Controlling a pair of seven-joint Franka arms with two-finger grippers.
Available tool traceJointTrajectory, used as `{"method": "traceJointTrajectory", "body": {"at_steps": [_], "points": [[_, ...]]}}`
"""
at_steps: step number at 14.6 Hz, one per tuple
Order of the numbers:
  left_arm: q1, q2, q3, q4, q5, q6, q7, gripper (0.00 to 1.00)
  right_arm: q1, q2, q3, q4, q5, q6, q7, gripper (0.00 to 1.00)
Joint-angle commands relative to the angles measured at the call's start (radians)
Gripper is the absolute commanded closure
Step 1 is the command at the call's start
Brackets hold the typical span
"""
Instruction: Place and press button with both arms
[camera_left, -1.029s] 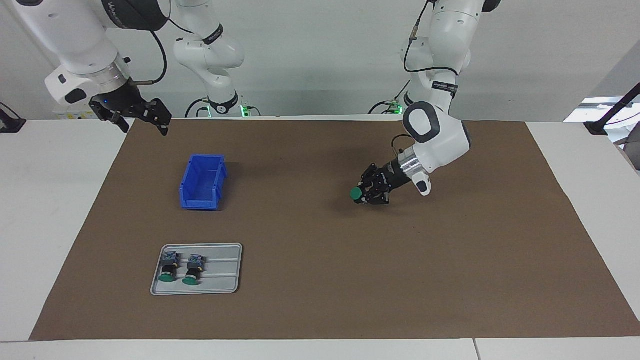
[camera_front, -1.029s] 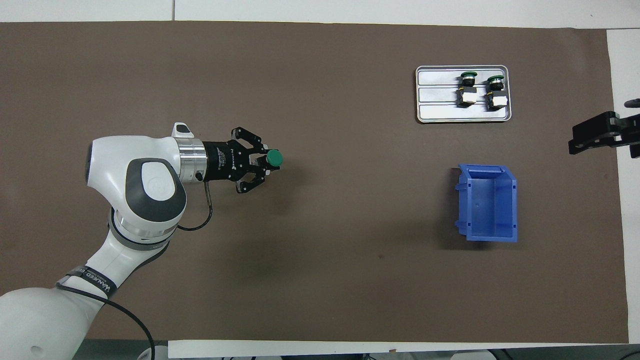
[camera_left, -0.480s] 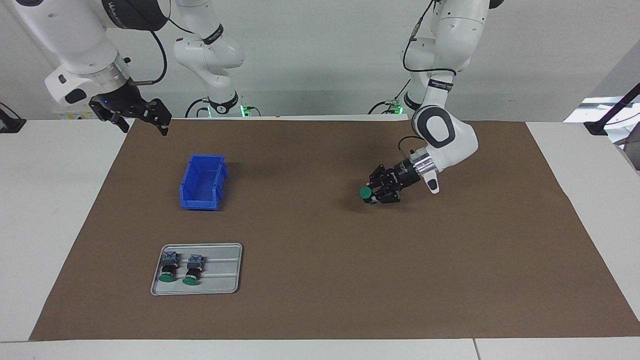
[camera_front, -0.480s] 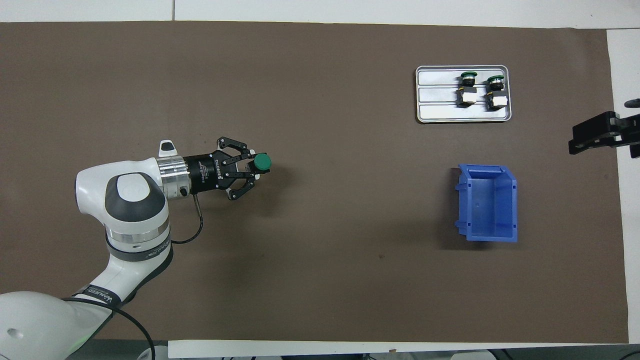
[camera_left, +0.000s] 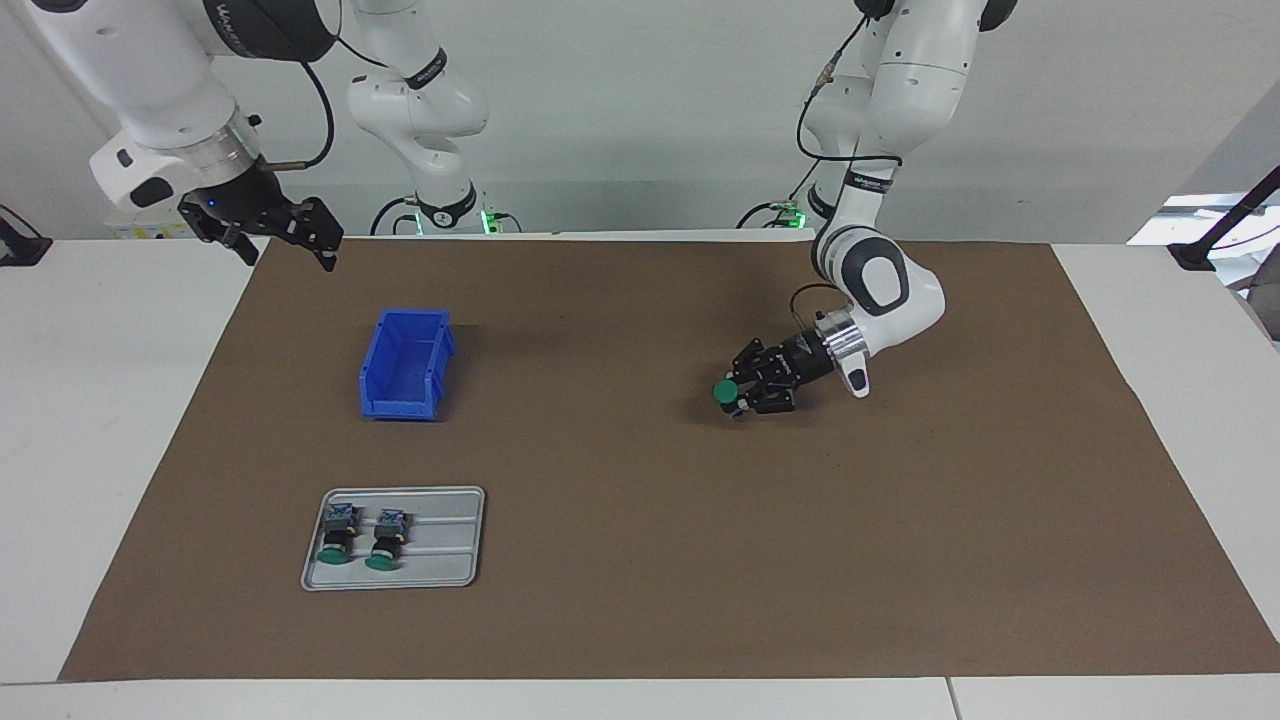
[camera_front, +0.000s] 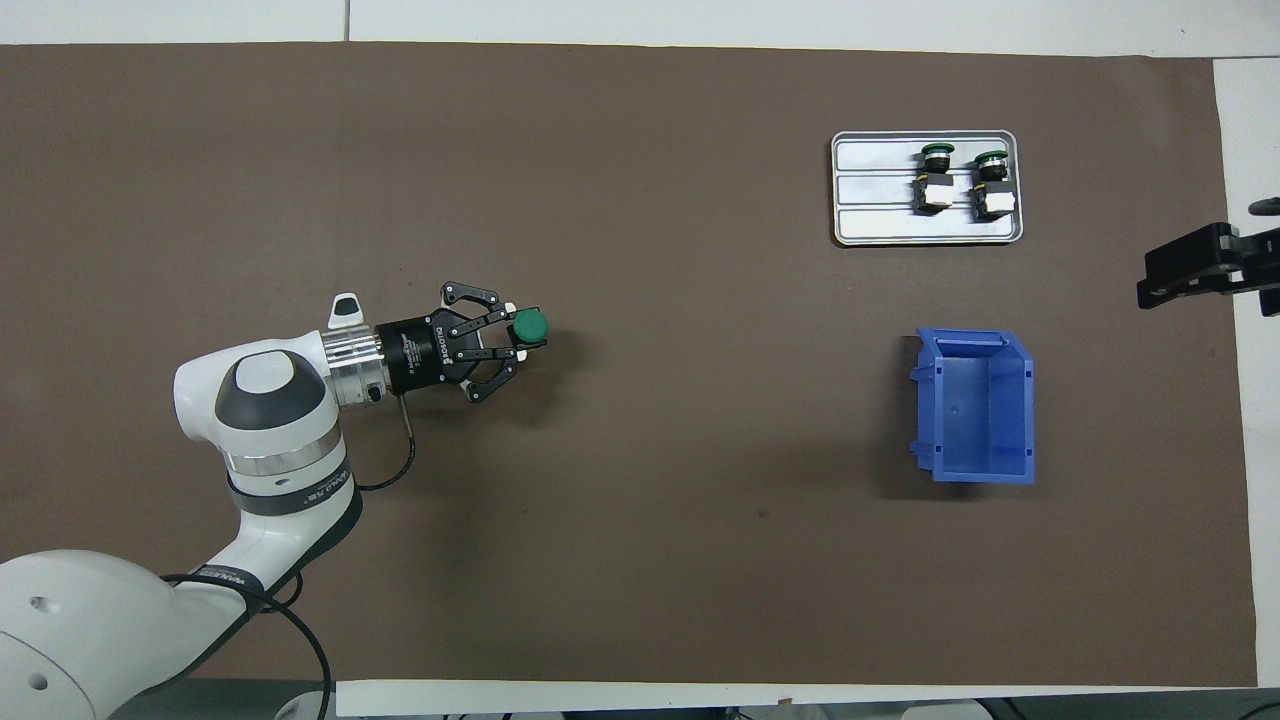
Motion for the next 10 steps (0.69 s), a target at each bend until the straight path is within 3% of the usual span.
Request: {"method": "traceJointTrajectory", "body": {"at_steps": [1, 10], "points": [[0.016, 0.023, -0.005, -0.018, -0.074, -0.045, 0.062, 1.00, -0.001, -0.024, 0.000, -0.027, -0.001, 0.003, -0.017, 0.02], [0.015, 0.034, -0.005, -0.032, -0.104, -0.089, 0.149, 0.99, -0.001, -0.024, 0.000, -0.027, -0.001, 0.003, -0.017, 0.02]]}}
